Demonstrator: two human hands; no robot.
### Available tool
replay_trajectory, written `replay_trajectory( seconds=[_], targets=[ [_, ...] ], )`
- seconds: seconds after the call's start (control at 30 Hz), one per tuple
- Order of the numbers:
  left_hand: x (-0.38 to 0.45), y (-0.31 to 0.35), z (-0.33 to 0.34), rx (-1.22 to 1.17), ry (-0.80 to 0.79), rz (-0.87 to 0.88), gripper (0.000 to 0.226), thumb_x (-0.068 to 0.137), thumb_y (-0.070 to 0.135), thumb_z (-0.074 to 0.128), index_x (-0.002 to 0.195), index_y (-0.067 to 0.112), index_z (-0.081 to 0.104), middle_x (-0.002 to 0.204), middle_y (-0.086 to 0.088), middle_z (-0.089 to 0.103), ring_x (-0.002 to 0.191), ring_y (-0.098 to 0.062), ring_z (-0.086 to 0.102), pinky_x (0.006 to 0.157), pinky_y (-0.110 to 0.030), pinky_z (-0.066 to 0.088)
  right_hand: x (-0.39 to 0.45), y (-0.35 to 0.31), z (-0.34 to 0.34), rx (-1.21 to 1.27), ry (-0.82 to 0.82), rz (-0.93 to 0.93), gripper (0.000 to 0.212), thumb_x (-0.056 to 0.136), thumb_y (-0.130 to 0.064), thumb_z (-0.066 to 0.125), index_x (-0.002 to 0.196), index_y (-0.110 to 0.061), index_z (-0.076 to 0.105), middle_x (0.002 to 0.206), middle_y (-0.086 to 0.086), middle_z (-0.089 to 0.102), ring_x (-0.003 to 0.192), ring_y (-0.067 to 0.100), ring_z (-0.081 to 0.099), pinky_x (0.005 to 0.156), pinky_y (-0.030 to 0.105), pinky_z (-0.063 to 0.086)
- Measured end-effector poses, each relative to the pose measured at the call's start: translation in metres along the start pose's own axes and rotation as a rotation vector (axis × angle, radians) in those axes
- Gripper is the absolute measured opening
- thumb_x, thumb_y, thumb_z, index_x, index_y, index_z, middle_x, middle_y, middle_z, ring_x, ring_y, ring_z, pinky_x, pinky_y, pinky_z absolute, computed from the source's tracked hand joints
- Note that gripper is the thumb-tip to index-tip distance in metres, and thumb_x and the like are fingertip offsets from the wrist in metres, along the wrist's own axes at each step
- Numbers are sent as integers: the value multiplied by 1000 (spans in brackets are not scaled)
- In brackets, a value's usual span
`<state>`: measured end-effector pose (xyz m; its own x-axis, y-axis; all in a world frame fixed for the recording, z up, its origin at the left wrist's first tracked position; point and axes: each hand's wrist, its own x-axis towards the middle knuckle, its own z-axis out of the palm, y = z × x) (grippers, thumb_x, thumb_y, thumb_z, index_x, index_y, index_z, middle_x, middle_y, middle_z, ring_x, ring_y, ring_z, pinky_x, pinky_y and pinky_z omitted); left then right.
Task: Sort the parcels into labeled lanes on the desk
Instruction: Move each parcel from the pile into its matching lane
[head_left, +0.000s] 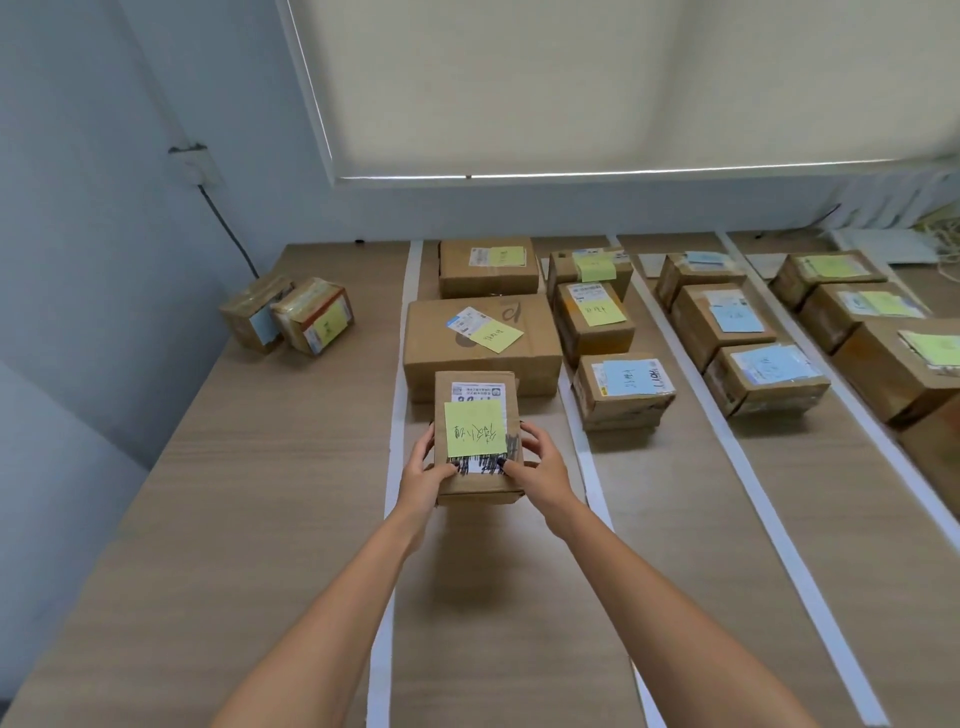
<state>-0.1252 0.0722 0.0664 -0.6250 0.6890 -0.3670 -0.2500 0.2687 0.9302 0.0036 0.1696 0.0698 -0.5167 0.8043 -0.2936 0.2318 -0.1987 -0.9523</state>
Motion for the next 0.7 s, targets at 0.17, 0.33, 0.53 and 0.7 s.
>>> replay_trajectory(
  seconds=[0.17,0.33,0.53,0.7],
  targets=[
    [2,-4,0,41,-13,8,67,87,-5,49,141,33,35,104,29,52,100,-7,56,63,-16,48,7,6,-2,17,-16,36,57,85,-4,65,133,-25,42,128,1,49,104,17,53,65,19,48],
    [11,-3,-1,46,-18,-9,67,88,-4,49,143,33,34,108,25,51,110,-13,53,64,-18,48,15,7,1,32,-11,54,56,85,-3,64,131,-27,41,128,0,49,104,17,53,61,15,47],
    [27,-6,-13,32,-16,-32,68,88,-5,47,144,31,32,114,17,52,114,-17,52,67,-20,49,30,8,15,10,-9,65,55,85,-2,63,130,-26,43,127,-1,49,100,16,53,61,15,46],
    [42,-10,-29,21,9,-33,66,87,-7,47,142,28,35,113,16,51,102,-5,54,60,-11,49,41,10,36,15,-14,72,54,84,-2,64,126,-29,44,121,-4,49,92,8,54,62,15,47]
  ],
)
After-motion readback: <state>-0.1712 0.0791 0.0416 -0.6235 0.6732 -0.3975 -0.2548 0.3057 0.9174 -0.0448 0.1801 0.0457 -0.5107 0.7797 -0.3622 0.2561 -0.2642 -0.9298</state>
